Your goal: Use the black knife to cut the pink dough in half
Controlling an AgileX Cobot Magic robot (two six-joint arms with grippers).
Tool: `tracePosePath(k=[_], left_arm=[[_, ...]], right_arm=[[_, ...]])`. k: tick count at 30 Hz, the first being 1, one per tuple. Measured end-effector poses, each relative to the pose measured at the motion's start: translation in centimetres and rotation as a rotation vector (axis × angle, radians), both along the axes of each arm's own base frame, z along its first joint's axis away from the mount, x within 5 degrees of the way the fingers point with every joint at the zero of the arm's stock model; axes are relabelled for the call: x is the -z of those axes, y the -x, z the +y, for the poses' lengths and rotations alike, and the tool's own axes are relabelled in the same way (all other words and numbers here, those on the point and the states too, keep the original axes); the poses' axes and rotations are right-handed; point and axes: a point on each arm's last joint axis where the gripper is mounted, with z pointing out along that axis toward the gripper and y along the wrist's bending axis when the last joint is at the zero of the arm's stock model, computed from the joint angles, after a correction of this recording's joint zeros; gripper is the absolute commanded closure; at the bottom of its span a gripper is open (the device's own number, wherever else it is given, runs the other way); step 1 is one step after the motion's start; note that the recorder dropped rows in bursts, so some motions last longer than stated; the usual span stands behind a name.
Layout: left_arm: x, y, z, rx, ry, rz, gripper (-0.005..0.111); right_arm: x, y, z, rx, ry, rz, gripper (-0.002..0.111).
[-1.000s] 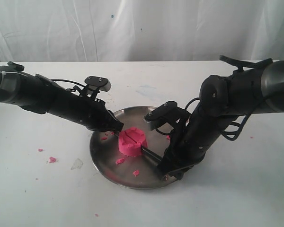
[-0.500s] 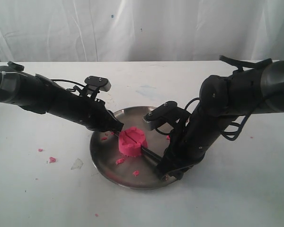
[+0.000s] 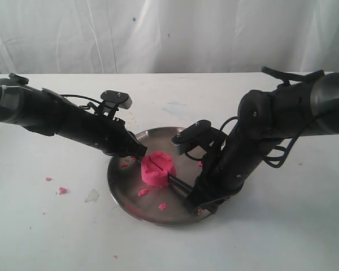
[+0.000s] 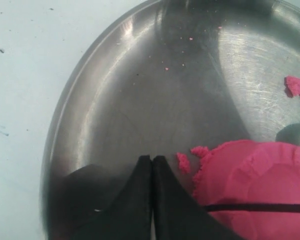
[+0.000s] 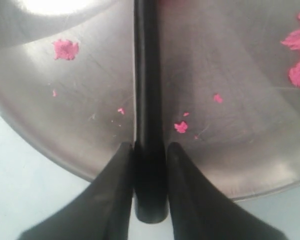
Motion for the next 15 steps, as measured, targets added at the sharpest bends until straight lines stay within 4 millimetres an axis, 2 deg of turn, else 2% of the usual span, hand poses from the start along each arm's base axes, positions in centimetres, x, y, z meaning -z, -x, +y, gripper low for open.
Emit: tracePosePath(k=[15], left_arm=[[0.01,-0.05,0.04,-0.005,-0.004,-0.003,0.107]], right_arm=[[0.17,-0.15,0.05,0.005,-0.003,-0.009,0.108]])
